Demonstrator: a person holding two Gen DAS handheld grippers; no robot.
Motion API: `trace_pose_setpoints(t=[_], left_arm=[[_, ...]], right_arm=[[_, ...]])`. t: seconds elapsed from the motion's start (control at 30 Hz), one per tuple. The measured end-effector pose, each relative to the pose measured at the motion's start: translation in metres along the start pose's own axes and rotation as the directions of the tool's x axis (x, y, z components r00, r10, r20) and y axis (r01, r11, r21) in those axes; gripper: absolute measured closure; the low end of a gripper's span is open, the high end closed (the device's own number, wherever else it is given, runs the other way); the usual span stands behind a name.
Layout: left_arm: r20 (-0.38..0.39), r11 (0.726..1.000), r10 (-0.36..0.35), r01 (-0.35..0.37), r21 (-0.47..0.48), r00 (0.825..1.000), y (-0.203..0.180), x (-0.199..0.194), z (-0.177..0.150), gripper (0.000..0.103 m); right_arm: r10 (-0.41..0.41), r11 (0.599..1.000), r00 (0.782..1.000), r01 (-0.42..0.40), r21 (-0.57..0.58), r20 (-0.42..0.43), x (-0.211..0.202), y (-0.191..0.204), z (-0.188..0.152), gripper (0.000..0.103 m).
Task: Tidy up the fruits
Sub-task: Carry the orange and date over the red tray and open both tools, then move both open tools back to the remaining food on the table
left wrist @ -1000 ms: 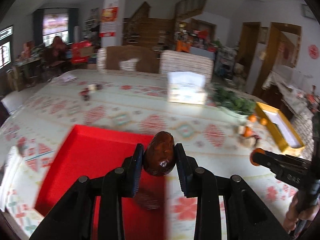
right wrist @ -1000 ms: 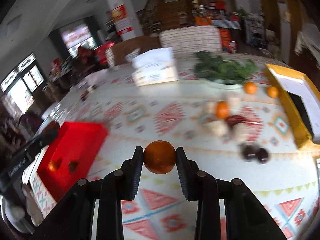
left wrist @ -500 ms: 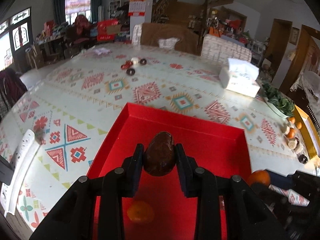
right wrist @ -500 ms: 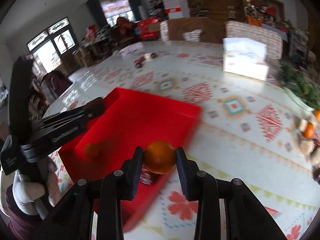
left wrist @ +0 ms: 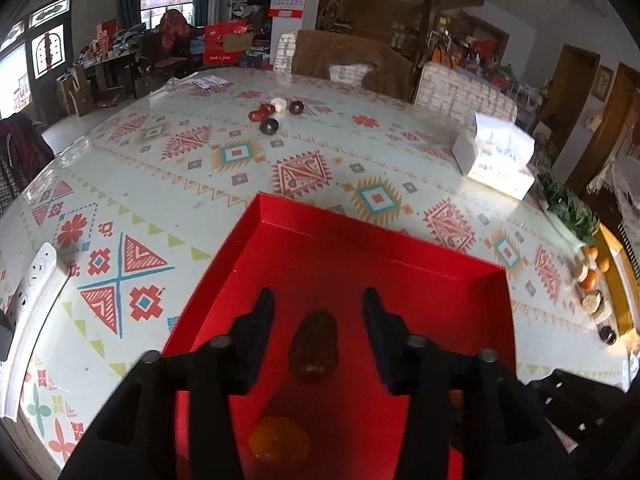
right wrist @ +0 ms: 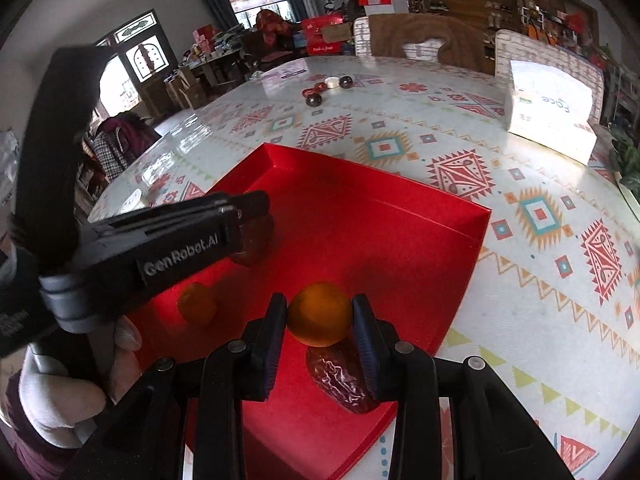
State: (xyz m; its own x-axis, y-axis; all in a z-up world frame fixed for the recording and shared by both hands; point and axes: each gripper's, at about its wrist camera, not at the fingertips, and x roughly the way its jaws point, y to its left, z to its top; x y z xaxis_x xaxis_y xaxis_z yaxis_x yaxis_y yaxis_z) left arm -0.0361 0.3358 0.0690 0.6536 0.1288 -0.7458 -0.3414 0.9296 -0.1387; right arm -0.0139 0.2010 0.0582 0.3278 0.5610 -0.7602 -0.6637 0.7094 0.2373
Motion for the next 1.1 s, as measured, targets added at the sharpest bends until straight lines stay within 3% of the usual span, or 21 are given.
trace_pose_setpoints(t=[0.3, 0.57, 0.67, 0.87, 1.1], left_arm=[[0.066, 0.999, 0.005, -0.003, -0.032, 0.998, -0.005, -0.038, 0.003, 0.041], [0.101, 0.998, -0.057, 0.056, 0.016, 0.993, -0.041, -0.074, -0.003, 0.032], [0.106, 0.995, -0.088, 0.083, 0.050, 0.990, -0.062, -0.085, -0.008, 0.027], [0.099, 0.976, -0.169, 0.153, 0.153, 0.981, -0.121, -0.102, -0.022, 0.026], [0.043, 0.940, -0.257, 0.240, 0.243, 0.965, -0.188, -0.098, -0.042, 0.026]], right_arm=[[0.026, 0.999, 0.999, -0.025, -0.021, 0.037, -0.024, 0.007, -0.005, 0.064], [0.001, 1.000, 0.995, -0.003, 0.012, 0.101, -0.064, -0.010, -0.023, 0.053], [-0.025, 0.999, 0.993, 0.019, 0.045, 0.119, -0.082, -0.028, -0.035, 0.051], [-0.115, 0.987, 0.984, 0.097, 0.132, 0.137, -0.120, -0.083, -0.063, 0.050], [-0.238, 0.932, 0.961, 0.185, 0.311, 0.139, -0.171, -0.173, -0.102, 0.050]])
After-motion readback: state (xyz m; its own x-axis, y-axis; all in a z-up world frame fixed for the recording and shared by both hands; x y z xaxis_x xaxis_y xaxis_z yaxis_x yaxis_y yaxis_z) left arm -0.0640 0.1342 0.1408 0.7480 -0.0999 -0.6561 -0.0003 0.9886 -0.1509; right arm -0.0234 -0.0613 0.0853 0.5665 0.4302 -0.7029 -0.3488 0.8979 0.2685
